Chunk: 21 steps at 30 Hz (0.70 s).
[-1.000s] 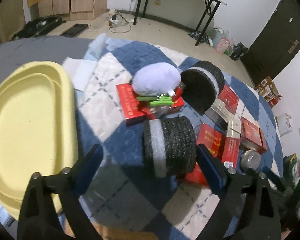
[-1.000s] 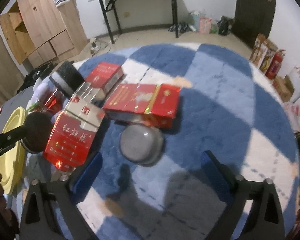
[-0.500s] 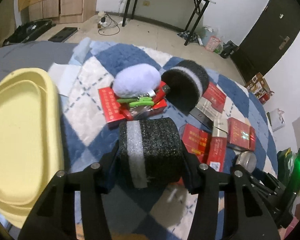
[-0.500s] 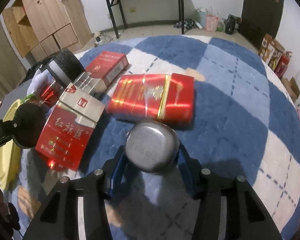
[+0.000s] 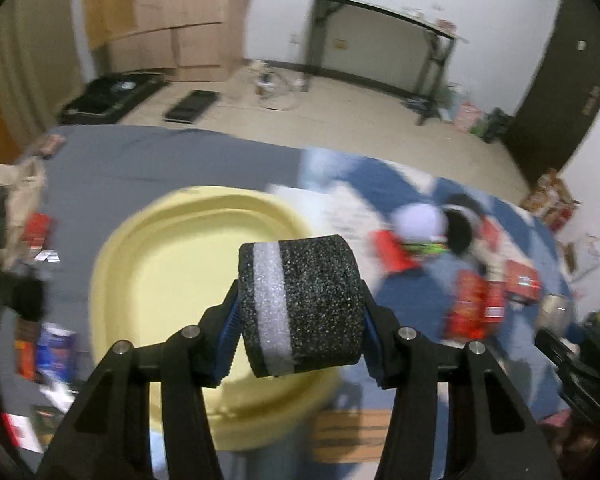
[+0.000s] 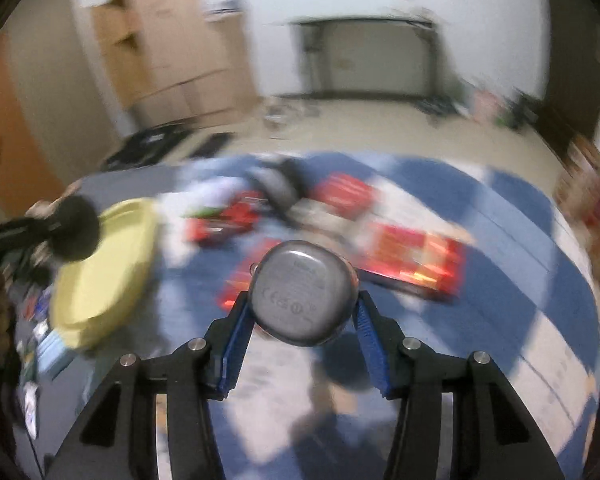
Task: Organize rigid objects
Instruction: 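Carry roller and tin to the yellow tray and release both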
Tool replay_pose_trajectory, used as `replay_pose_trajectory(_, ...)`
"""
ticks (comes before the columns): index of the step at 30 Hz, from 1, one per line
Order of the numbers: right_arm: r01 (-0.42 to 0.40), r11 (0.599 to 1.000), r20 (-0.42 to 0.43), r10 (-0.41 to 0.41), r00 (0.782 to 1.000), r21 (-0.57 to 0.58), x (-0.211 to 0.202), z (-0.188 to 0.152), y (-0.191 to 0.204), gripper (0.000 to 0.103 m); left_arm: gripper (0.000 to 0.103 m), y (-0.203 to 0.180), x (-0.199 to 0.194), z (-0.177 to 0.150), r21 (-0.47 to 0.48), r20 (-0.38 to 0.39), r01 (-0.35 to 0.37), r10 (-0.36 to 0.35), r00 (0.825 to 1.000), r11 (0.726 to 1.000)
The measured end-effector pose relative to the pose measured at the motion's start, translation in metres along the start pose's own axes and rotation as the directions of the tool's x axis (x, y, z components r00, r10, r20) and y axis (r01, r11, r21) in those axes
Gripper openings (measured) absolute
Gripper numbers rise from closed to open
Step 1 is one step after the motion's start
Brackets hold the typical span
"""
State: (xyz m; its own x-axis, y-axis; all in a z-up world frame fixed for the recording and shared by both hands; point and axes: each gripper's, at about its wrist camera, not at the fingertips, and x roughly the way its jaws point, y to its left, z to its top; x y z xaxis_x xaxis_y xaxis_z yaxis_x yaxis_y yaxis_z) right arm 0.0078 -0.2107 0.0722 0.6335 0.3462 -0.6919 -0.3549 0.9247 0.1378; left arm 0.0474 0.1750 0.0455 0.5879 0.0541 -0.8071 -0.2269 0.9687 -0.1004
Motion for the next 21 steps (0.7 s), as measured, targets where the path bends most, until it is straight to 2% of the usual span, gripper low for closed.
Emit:
replay_pose_trajectory(4, -0.134, 0.975, -0.034, 0.13, 0.991, -0.175, 0.008, 0.008, 0.085, 0.05, 0.054, 0.06, 0.015, 0.0, -0.125, -0.036, -0.045, 0.041, 0.999, 0.991)
replay_pose_trajectory(6, -0.227, 0.947, -0.095, 0.211, 0.973, -0.229, 0.026, 0.009, 0.132, 0.05, 0.054, 0.084, 0.031, 0.002, -0.15, -0.067, -0.051, 0.041, 0.997, 0.987)
replay_pose_trajectory(7, -0.246, 0.937, -0.116, 0.223, 0.968, -0.249, 0.035, 0.009, 0.15, 0.05, 0.054, 0.091, 0.038, 0.003, -0.158, -0.082, -0.063, 0.051, 0.995, 0.985)
replay_pose_trajectory(9, -0.267, 0.913, -0.154, 0.229, 0.961, -0.308, 0.057, 0.009, 0.184, 0.05, 0.054, 0.108, 0.05, 0.005, -0.187, -0.098, -0.08, 0.062, 0.993, 0.979)
replay_pose_trajectory(12, -0.27, 0.889, -0.205, 0.205, 0.957, -0.37, 0.089, 0.008, 0.214, 0.05, 0.054, 0.126, 0.072, 0.008, -0.201, -0.125, -0.09, 0.066, 0.99, 0.975)
replay_pose_trajectory(14, -0.267, 0.875, -0.244, 0.178, 0.953, -0.403, 0.113, 0.006, 0.222, 0.05, 0.054, 0.132, 0.085, 0.008, -0.189, -0.151, -0.105, 0.077, 0.986, 0.976)
replay_pose_trajectory(16, -0.276, 0.868, -0.286, 0.164, 0.944, -0.413, 0.128, 0.002, 0.227, 0.05, 0.054, 0.136, 0.096, 0.009, -0.167, -0.153, -0.08, 0.054, 0.987, 0.983)
replay_pose_trajectory(21, -0.282, 0.836, -0.338, 0.124, 0.933, -0.471, 0.148, -0.016, 0.237, 0.05, 0.054, 0.145, 0.112, 0.01, -0.173, -0.169, -0.092, 0.062, 0.984, 0.981)
